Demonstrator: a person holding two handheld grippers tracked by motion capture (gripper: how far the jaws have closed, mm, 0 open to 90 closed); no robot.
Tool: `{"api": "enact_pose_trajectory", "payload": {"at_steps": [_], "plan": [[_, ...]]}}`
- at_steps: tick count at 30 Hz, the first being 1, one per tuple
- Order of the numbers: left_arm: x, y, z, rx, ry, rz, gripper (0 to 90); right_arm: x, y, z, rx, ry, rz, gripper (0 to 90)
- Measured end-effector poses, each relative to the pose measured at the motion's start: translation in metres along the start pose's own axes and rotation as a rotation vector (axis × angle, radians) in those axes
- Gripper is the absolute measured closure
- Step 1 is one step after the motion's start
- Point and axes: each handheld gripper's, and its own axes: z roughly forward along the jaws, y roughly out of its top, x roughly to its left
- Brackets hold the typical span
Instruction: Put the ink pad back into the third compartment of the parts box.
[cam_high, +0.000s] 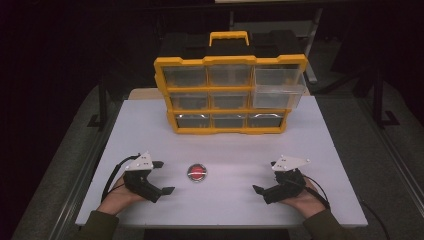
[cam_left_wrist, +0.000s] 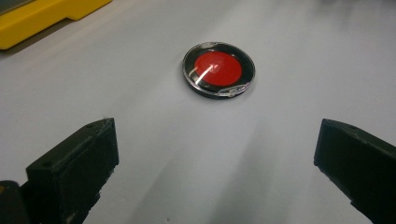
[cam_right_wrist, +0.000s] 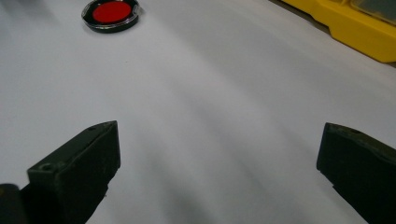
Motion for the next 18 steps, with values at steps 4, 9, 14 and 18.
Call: {"api": "enact_pose_trajectory", "payload": {"at_steps": [4, 9, 14, 18], "plan": [[0.0001, 0.0001, 0.0006, 0.004, -0.004, -0.004, 0.0, -0.0004, -0.0001, -0.001, -0.007, 0.001, 0.002, 0.0], [0.0015, 0.0013, 0.0006, 0.009, -0.001, -0.014, 0.0, -0.0013, -0.0009, -0.0019, -0.015, 0.006, 0.008, 0.0], [0.0029, 0.0031, 0.0015, 0.008, 0.0, -0.014, 0.0, -0.0015, -0.0003, -0.0024, -0.028, 0.006, 0.01, 0.0], [0.005, 0.0072, 0.0026, 0.002, -0.007, -0.017, 0.0, 0.0008, 0.0001, -0.002, -0.027, 0.0, 0.004, 0.0]]}}
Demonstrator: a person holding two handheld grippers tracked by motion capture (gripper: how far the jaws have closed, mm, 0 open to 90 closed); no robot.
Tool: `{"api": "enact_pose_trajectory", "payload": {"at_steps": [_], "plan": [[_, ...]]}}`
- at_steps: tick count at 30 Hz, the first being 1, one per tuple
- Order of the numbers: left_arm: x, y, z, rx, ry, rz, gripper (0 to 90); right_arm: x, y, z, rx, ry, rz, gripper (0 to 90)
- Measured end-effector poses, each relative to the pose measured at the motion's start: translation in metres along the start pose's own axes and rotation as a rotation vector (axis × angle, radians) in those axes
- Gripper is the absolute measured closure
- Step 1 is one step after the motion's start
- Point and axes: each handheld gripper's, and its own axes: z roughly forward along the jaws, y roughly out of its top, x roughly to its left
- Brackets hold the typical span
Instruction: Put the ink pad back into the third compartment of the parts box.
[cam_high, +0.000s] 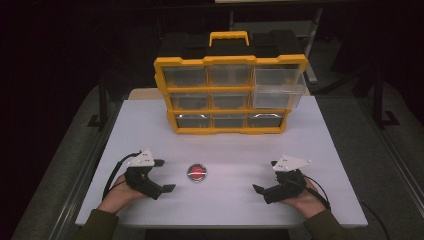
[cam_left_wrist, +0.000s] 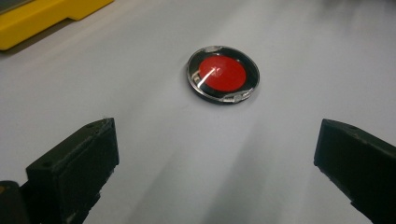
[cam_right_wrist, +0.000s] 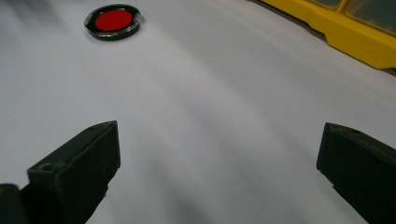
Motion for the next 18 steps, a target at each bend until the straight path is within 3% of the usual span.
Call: {"api": "enact_pose_trajectory", "payload": {"at_steps": [18], "plan": [[-0.003, 0.0088, 0.008, 0.01, -0.017, 0.035, 0.0, -0.0003, 0.0, -0.0002, -0.01, 0.002, -0.006, 0.0]]}}
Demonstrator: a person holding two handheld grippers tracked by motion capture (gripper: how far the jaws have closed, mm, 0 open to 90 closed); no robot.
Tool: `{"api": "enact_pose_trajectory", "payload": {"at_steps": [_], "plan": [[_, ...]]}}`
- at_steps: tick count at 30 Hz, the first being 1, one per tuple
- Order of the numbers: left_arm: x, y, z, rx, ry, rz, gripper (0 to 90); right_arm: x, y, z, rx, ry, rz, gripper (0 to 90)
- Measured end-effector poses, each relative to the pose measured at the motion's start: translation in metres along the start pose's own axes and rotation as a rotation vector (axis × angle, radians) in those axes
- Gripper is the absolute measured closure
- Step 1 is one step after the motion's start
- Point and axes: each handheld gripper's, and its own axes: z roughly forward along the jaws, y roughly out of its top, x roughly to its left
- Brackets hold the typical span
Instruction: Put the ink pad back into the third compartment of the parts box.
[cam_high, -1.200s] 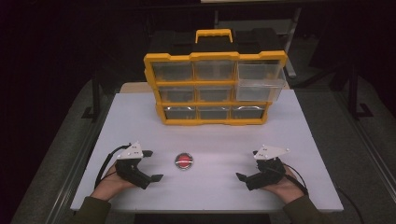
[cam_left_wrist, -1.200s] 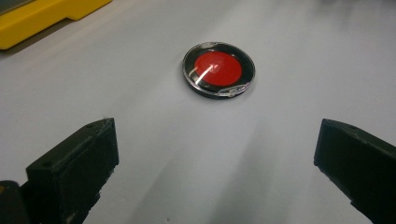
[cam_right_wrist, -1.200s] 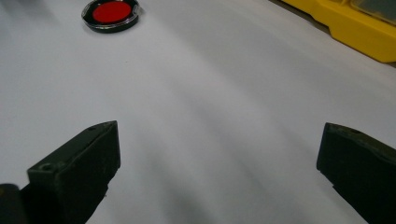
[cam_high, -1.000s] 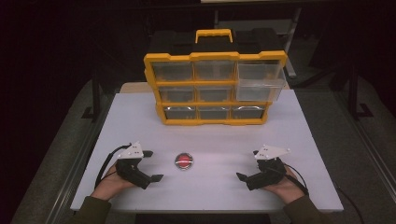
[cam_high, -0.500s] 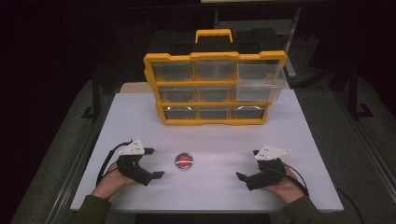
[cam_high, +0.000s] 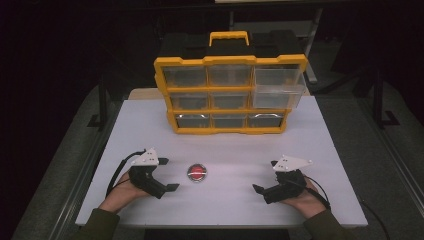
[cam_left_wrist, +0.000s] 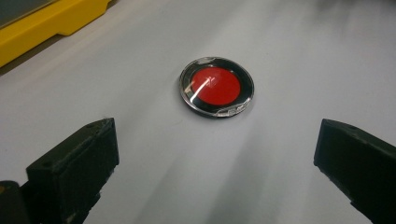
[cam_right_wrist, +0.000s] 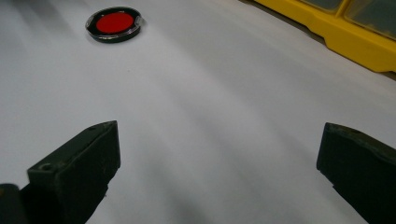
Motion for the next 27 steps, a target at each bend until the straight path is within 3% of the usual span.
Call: {"api": "enact_pose_trajectory", "payload": {"at_steps": [27], "plan": [[-0.004, 0.018, 0.011, -0.018, -0.018, 0.014, 0.0, 0.0, 0.001, 0.0, -0.011, 0.005, 0.006, 0.0]]}}
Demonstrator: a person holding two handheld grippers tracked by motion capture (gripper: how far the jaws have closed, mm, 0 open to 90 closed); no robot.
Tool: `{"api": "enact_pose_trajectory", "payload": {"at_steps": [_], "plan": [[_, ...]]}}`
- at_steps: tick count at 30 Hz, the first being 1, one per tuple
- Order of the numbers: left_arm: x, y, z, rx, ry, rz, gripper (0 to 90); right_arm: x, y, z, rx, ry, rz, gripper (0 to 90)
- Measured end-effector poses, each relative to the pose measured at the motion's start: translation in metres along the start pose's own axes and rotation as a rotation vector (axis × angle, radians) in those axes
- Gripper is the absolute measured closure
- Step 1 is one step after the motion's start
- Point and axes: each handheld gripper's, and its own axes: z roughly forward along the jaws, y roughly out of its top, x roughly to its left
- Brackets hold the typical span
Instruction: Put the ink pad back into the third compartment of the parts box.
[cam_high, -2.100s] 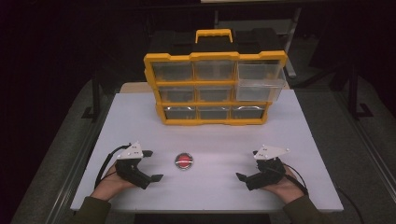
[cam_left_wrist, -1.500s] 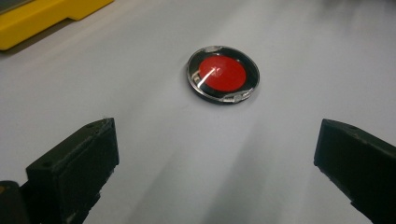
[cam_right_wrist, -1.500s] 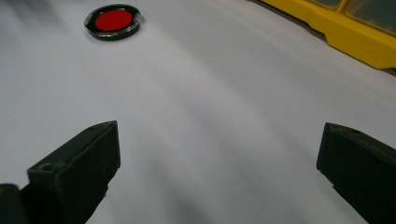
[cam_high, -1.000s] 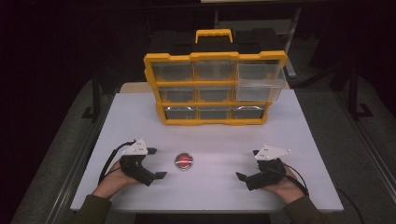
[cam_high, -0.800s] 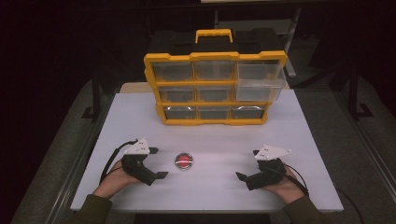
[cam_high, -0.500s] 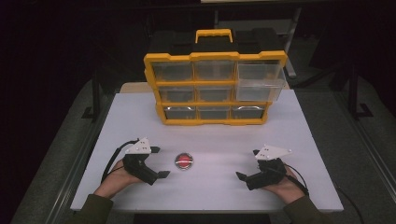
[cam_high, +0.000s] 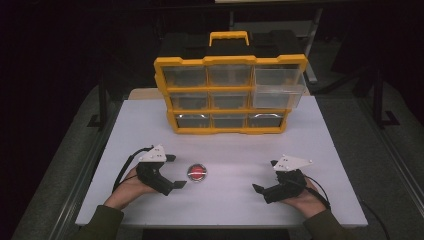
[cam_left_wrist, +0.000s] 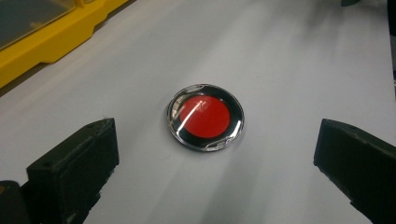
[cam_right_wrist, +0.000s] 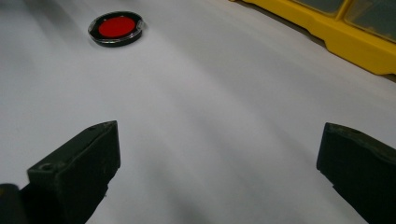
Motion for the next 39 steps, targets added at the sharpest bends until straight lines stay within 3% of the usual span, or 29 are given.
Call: {"api": "enact_pose_trajectory", "payload": {"at_steps": [39], "plan": [[0.009, 0.023, 0.012, -0.001, -0.011, 0.019, 0.0, 0.003, 0.0, 0.004, -0.002, 0.01, -0.02, 0.0]]}}
